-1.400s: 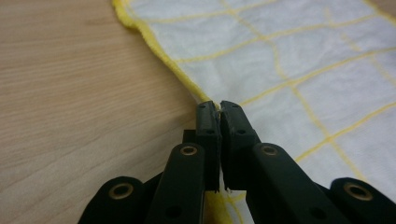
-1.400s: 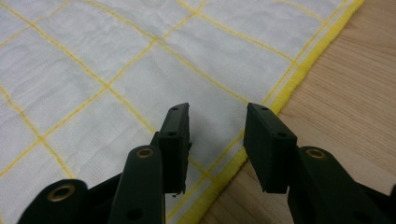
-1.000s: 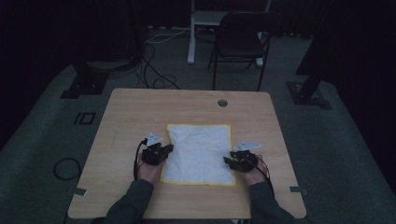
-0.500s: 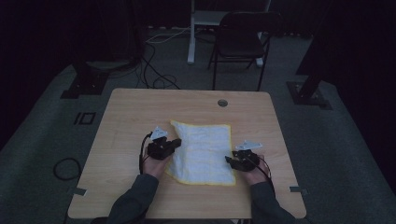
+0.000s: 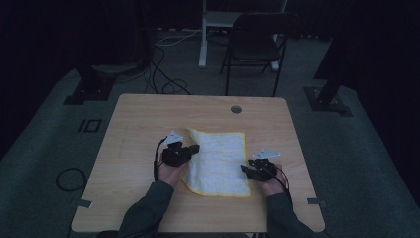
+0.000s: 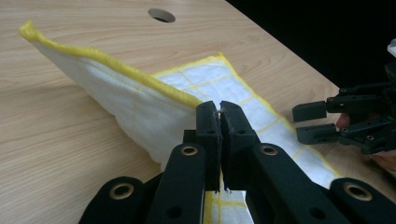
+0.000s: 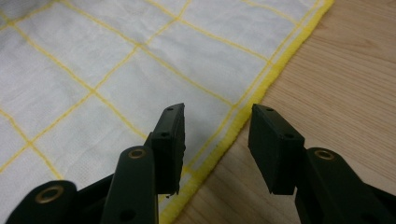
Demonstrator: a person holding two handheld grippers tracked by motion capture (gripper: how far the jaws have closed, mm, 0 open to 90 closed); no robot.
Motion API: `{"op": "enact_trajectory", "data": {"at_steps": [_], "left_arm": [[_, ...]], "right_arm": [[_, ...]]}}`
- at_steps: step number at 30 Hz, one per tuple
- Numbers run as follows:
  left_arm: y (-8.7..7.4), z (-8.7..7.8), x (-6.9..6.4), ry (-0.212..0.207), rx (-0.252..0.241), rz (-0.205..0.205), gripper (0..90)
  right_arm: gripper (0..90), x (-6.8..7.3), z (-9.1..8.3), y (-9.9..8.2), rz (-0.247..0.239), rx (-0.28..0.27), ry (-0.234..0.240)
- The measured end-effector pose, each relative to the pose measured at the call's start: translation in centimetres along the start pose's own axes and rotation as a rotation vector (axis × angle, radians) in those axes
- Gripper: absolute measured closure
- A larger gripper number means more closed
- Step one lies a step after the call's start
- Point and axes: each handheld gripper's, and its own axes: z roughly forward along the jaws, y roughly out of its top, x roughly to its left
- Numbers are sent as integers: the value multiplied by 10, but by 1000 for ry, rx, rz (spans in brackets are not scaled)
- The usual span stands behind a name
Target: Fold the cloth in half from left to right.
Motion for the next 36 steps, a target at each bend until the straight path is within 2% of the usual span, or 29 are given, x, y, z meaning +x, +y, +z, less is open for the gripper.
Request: {"op": "enact_trajectory", "data": {"at_steps": [22,36], "left_arm": [[12,24,-18,-43,5,23,878],[19,49,-31,-67,20,32,878]], "right_arm": [[558,-5,-12,-5,29,-26,-5],[554,-5,-11,-5,29,-27,-3]]}}
